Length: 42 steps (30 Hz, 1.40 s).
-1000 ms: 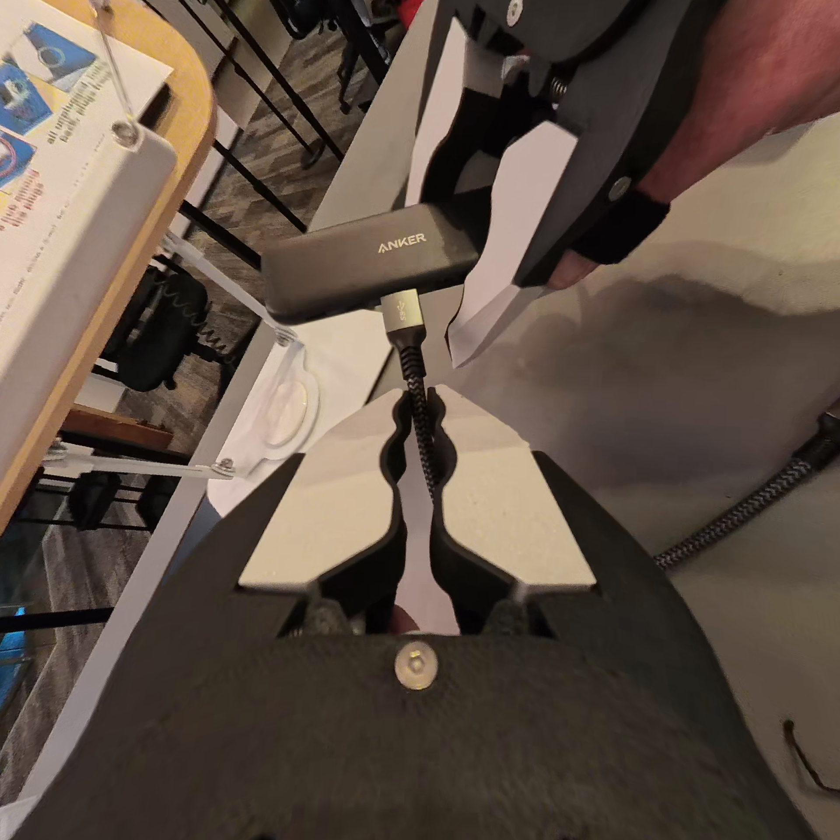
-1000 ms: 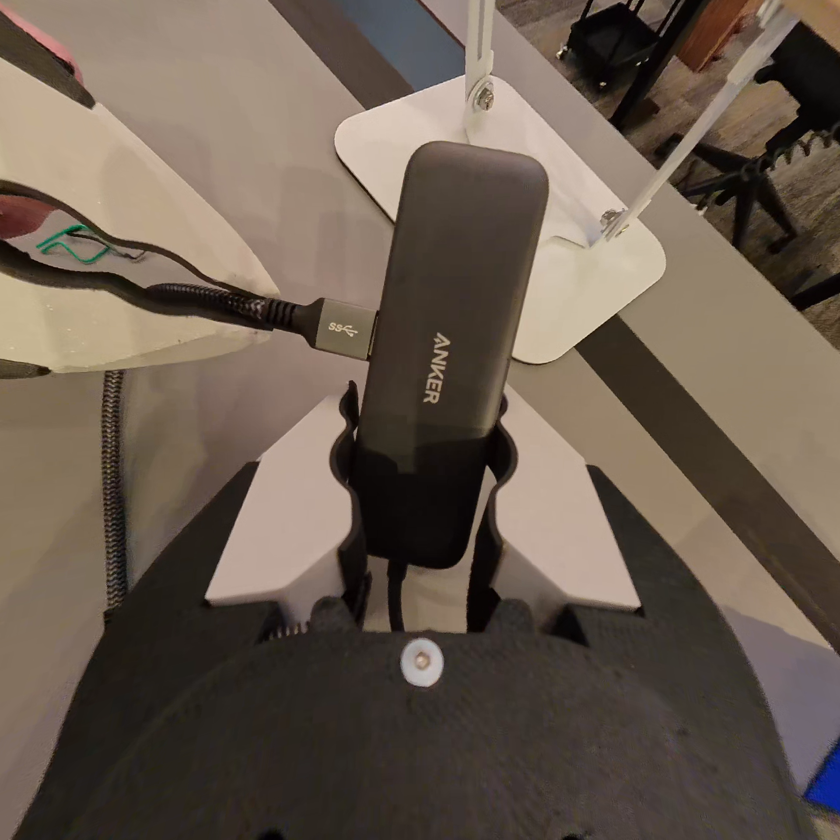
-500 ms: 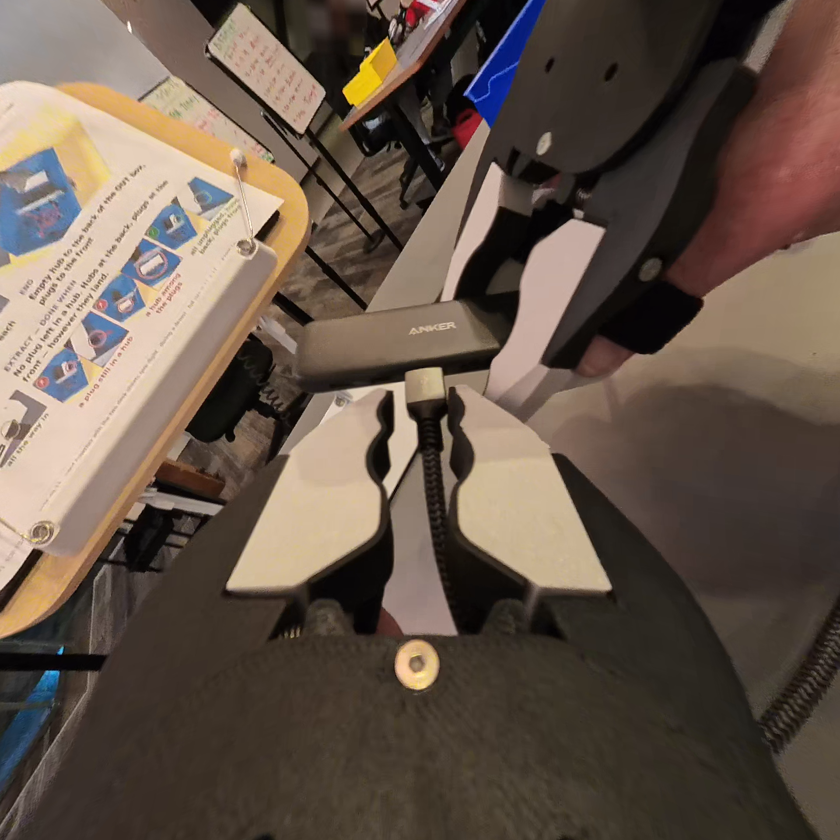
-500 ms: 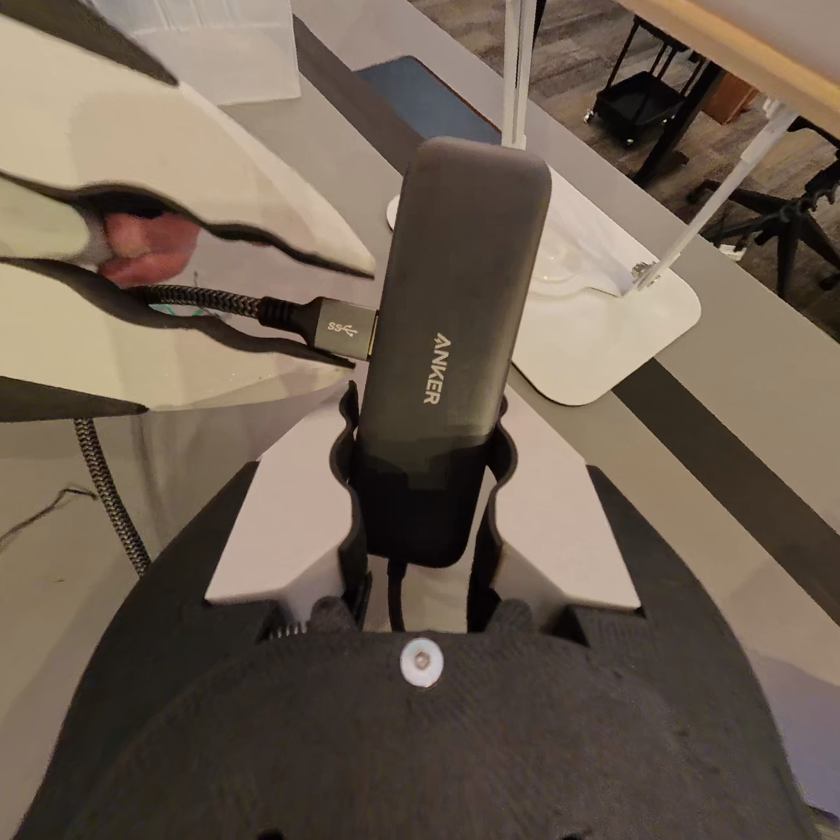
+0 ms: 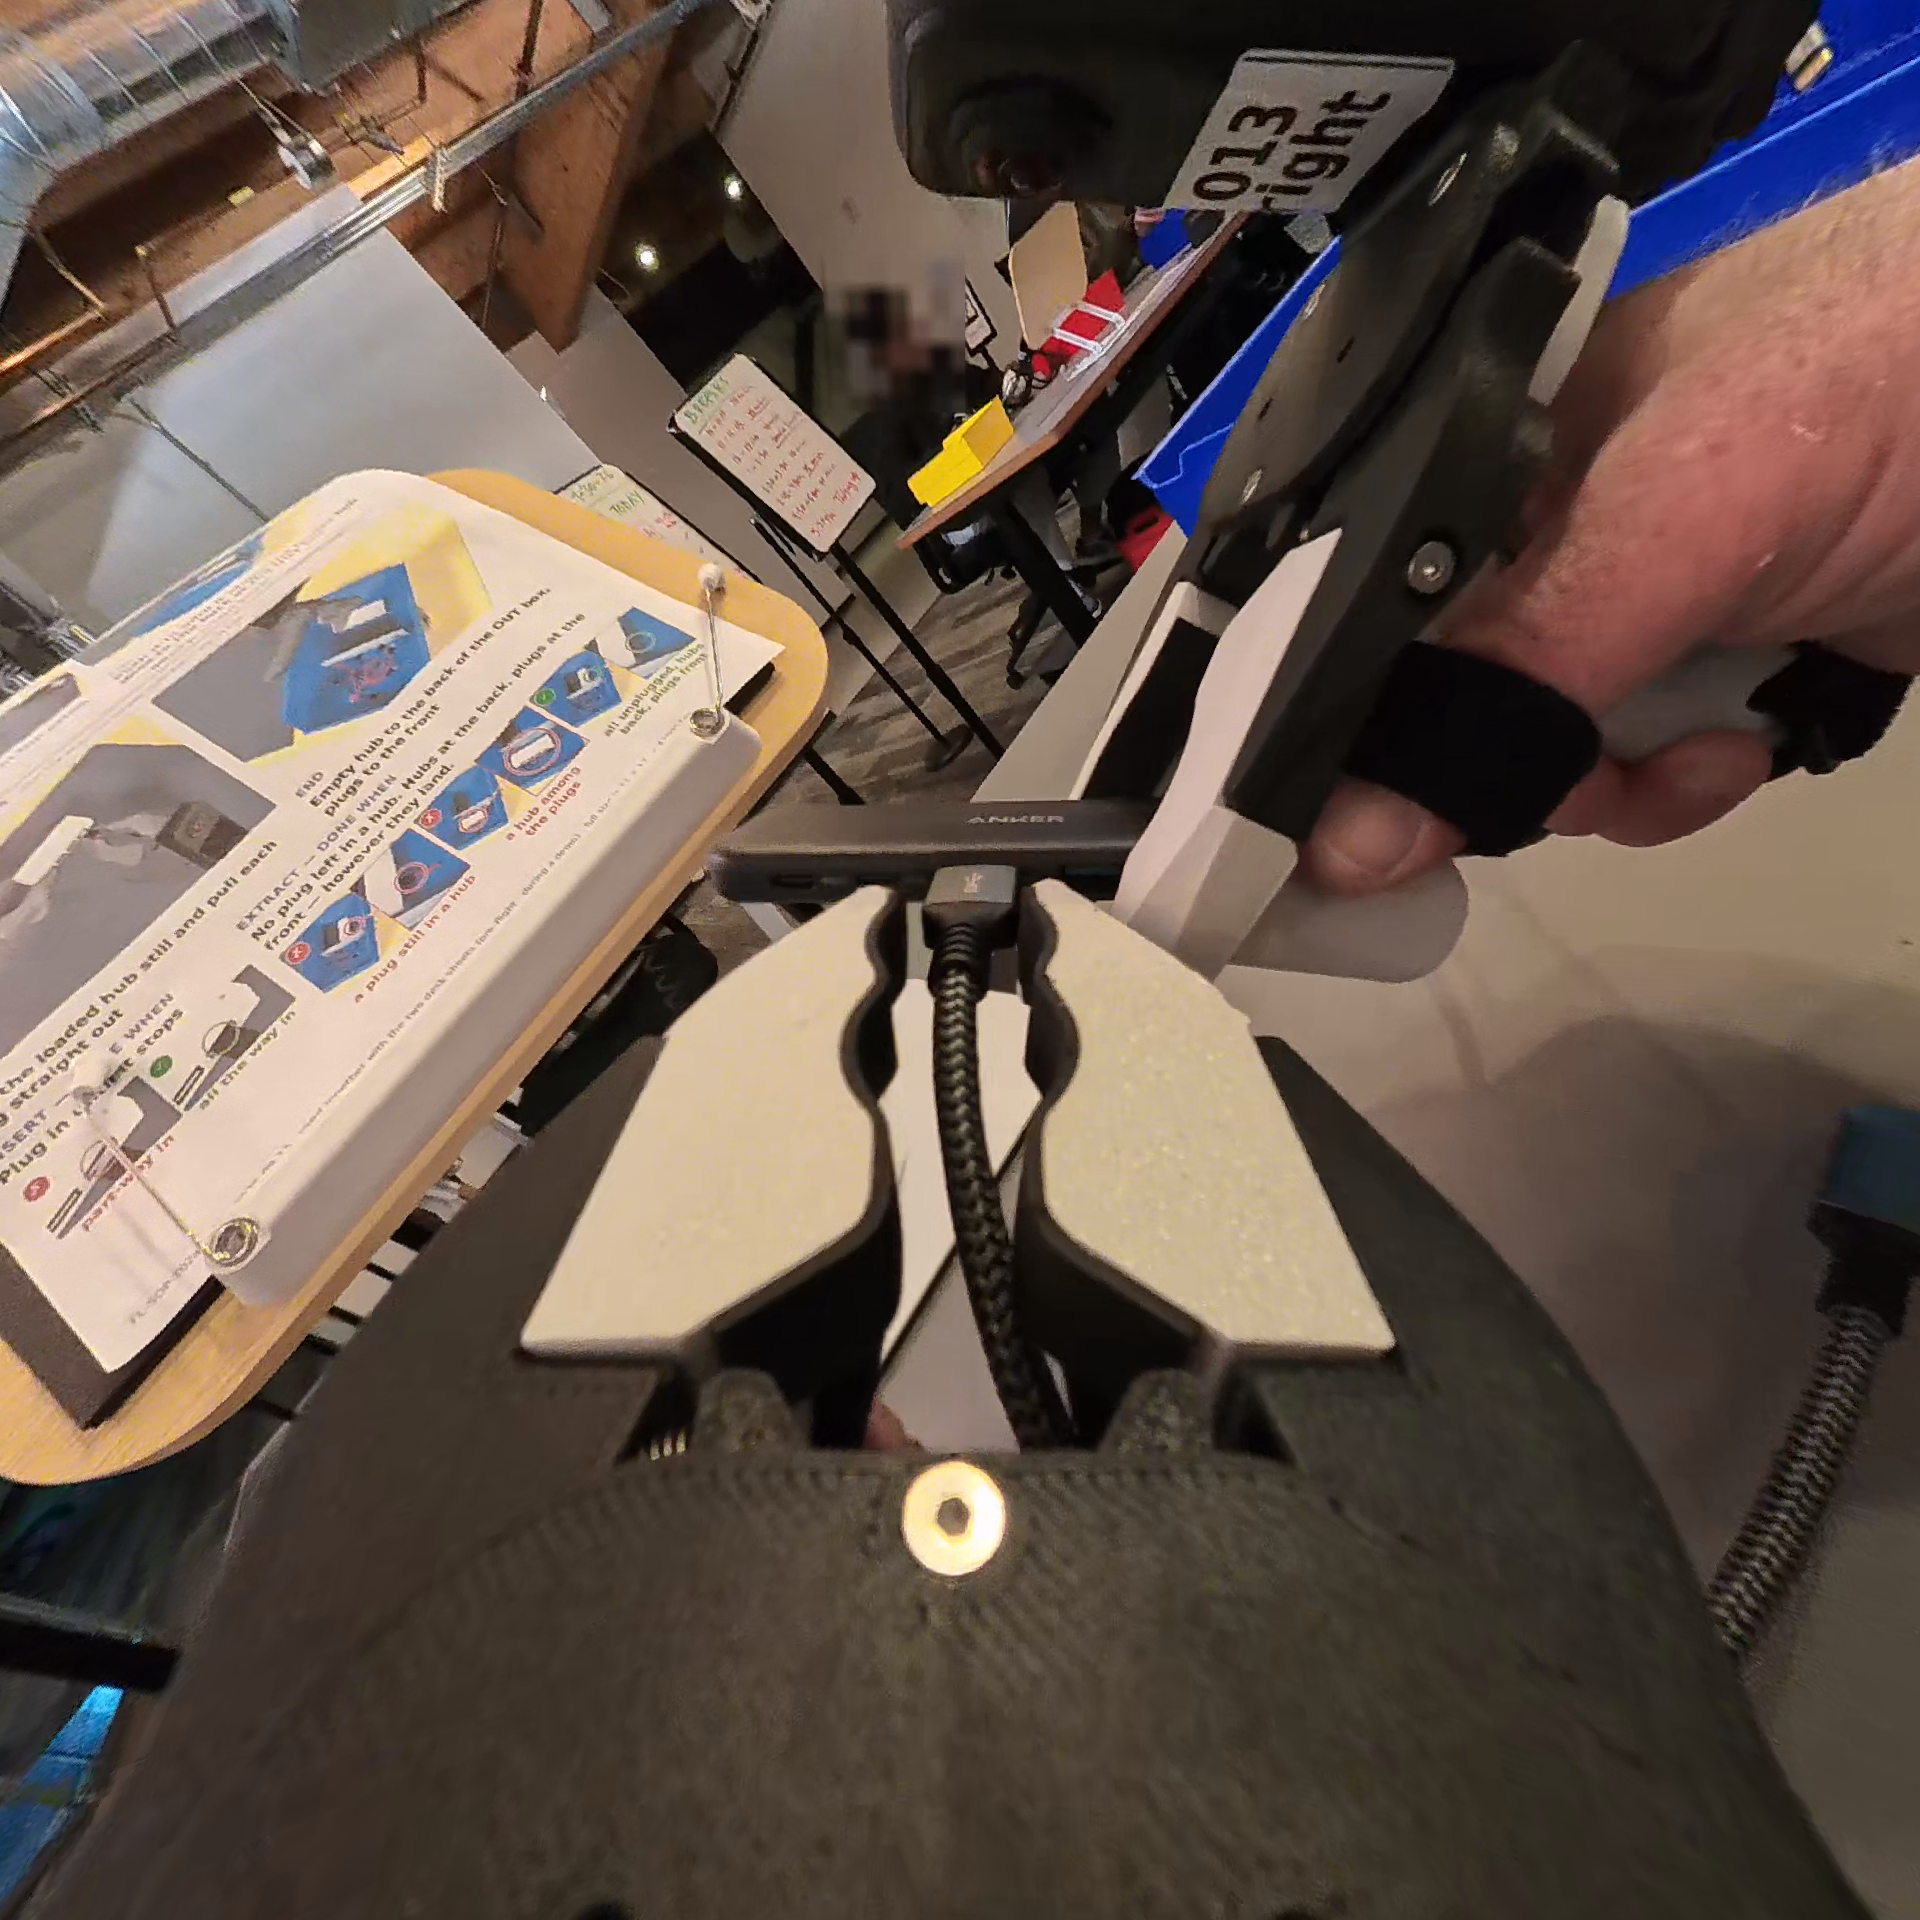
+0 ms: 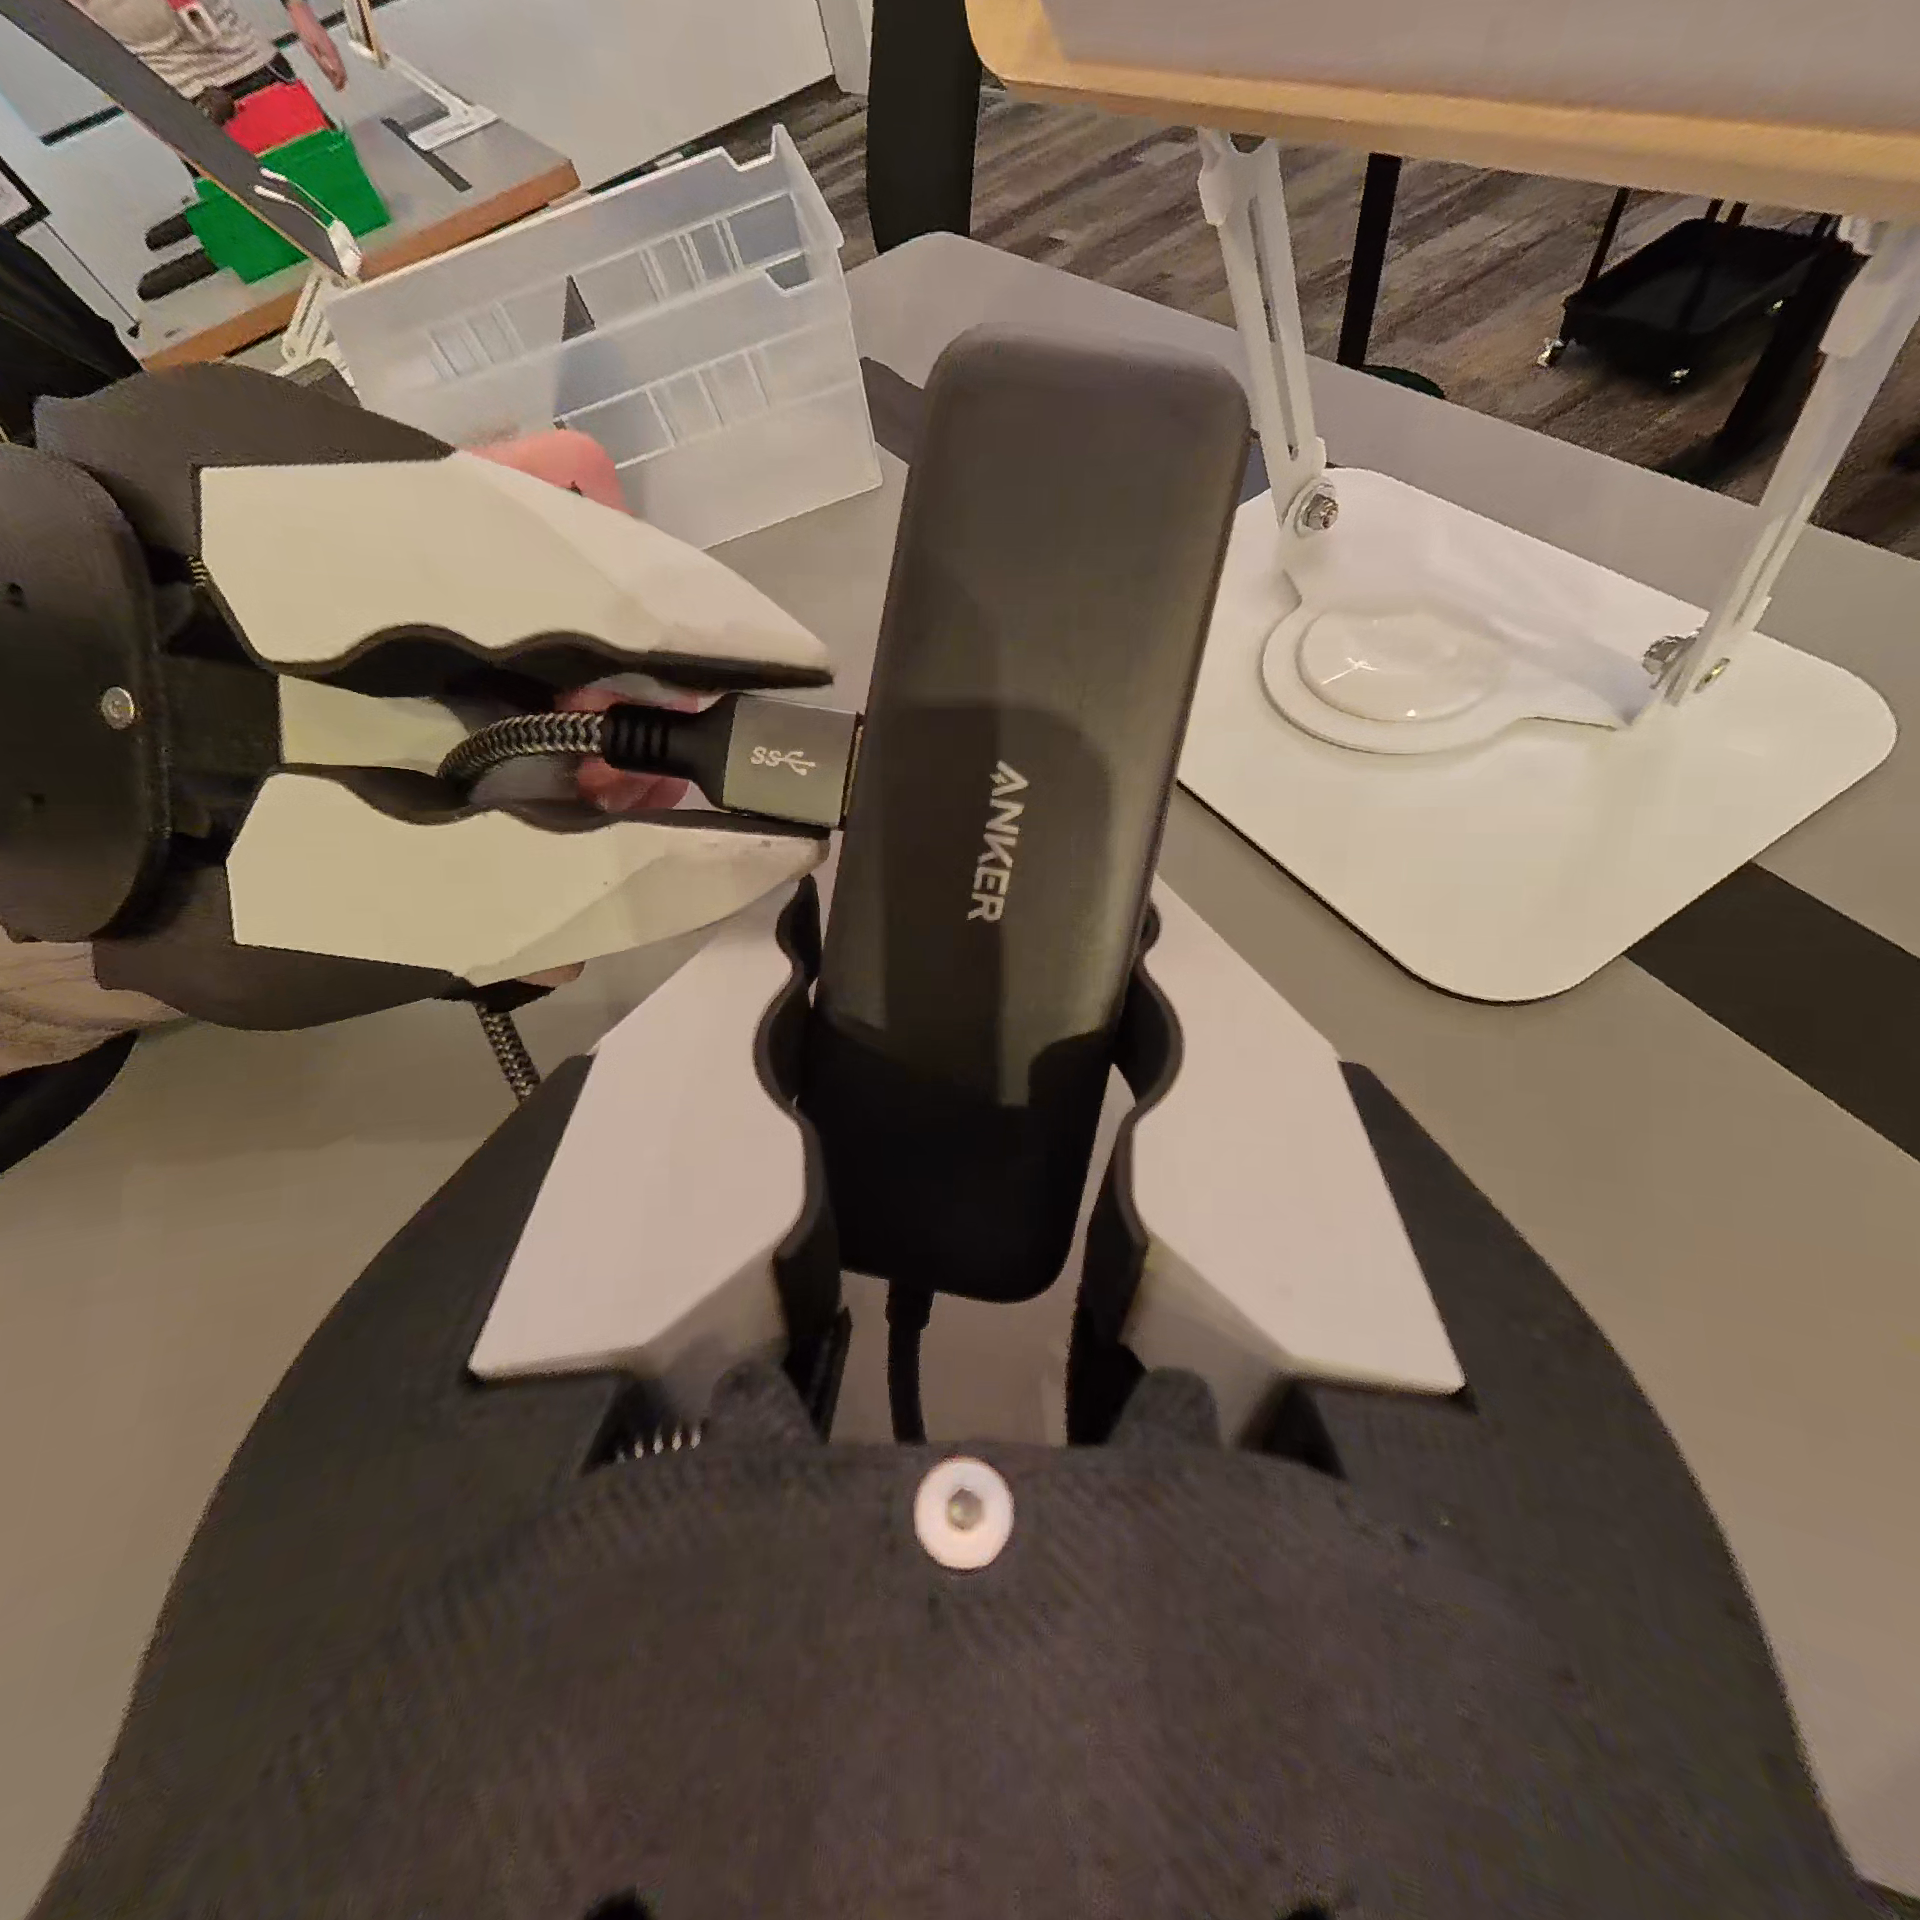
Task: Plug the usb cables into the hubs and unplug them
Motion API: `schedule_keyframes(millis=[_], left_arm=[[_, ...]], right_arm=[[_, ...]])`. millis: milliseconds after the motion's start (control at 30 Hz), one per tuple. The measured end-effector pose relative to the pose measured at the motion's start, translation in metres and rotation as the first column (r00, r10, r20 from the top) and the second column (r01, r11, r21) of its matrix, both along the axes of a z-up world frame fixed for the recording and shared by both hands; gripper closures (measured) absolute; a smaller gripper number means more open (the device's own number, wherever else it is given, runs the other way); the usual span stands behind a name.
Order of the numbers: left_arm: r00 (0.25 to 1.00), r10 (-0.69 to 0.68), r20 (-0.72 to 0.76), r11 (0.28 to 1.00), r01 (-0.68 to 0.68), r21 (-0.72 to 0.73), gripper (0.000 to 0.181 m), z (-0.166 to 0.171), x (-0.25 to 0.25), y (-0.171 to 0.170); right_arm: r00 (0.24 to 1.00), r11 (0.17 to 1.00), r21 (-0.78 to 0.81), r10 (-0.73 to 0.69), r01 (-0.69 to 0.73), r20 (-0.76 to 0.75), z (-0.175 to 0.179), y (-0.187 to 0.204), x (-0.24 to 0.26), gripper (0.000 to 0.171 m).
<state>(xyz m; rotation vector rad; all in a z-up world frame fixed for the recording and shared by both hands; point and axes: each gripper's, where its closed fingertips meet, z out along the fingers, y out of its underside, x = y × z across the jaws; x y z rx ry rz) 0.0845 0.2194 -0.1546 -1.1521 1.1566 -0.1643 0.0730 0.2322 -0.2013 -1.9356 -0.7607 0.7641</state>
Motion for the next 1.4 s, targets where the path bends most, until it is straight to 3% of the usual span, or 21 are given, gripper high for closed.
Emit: schedule_keyframes(millis=[467,567,667,733,833,1000,1100,1233,1400], left_arm=[[0.999,0.028,-0.021,0.997,-0.026,0.068,0.164,0.001,0.001,-0.007],[0.999,0.038,0.017,0.998,-0.039,0.054,0.164,0.008,0.0,-0.014],[0.999,0.024,0.023,0.999,-0.024,0.028,0.164,0.014,0.003,-0.023],[1.0,0.007,-0.011,1.0,-0.007,-0.03,0.164,0.004,0.0,-0.016],[1.0,-0.001,-0.022,0.982,-0.004,-0.187,0.164,-0.013,-0.007,-0.002],[0.987,-0.068,-0.145,0.948,0.019,-0.317,0.164,-0.061,-0.012,0.005],[0.973,-0.118,-0.197,0.954,0.055,-0.296,0.164,-0.071,-0.012,0.002],[0.957,-0.153,-0.246,0.945,0.069,-0.32,0.164,-0.087,-0.01,-0.001],[0.974,-0.128,-0.186,0.934,0.055,-0.353,0.164,-0.078,-0.015,0.009]], right_arm=[[0.999,1.0,-0.001,0.017,-0.017,0.041,0.0,-0.003,0.002,0.117],[0.989,0.992,-0.012,-0.127,0.128,0.08,-0.009,0.016,0.028,0.118],[0.986,0.986,-0.016,-0.162,0.163,0.038,-0.004,0.022,0.054,0.118],[0.988,0.992,-0.01,-0.127,0.128,0.086,-0.001,0.017,0.053,0.118],[0.956,0.996,-0.019,-0.078,0.087,0.284,-0.026,0.011,0.056,0.117],[0.903,0.987,-0.161,0.064,0.005,0.426,-0.072,-0.007,0.05,0.116],[0.862,0.98,-0.2,0.098,0.004,0.497,-0.093,-0.011,0.053,0.116],[0.867,0.976,-0.217,0.124,-0.019,0.482,-0.093,-0.014,0.052,0.118],[0.856,0.984,-0.167,0.139,-0.063,0.497,-0.082,-0.015,0.052,0.09]])
